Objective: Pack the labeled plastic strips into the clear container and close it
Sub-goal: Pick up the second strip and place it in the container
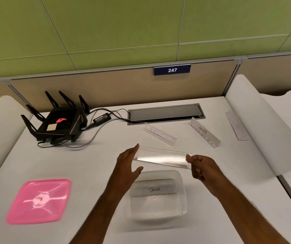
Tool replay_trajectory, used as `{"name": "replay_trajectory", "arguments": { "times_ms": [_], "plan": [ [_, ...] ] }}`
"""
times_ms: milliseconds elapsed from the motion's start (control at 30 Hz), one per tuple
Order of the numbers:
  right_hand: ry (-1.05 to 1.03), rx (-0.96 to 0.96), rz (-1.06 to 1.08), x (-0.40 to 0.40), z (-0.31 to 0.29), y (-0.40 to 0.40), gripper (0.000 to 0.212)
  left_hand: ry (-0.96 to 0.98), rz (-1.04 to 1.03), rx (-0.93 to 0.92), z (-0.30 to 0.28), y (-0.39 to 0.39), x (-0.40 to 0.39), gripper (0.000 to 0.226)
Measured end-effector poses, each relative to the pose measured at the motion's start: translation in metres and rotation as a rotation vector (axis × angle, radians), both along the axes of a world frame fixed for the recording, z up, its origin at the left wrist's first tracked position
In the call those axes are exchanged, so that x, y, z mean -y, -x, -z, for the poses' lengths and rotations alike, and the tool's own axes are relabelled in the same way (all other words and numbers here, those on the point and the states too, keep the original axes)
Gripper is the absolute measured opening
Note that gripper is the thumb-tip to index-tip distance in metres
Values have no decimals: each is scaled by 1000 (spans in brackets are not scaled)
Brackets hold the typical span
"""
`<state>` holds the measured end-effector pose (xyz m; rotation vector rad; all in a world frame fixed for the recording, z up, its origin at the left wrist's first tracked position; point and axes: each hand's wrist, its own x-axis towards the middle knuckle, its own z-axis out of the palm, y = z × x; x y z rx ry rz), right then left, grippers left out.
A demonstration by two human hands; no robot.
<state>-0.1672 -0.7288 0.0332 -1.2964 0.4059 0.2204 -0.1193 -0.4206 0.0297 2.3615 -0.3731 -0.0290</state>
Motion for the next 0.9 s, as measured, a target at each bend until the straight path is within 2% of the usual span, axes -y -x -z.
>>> {"name": "replay_trajectory", "arguments": {
  "times_ms": [167, 433, 533, 633, 900],
  "plan": [
    [-111, -38, -33, -12, -8, 2, 39, -47, 0, 111, -4, 14, -16, 71],
    [-284, -238, -41, -26, -10, 7, 29, -140, 61, 278, -4, 24, -35, 74],
    [-284, -299, -37, -26, -10, 8, 28, -175, 111, 341, -2, 24, -41, 70],
    [-205, -301, -37, -26, -11, 8, 31, -172, 136, 330, 1, 26, -45, 69],
    [256, -229, -55, -27, -11, 9, 48, -163, 144, 279, 7, 25, -52, 64]
  ]
}}
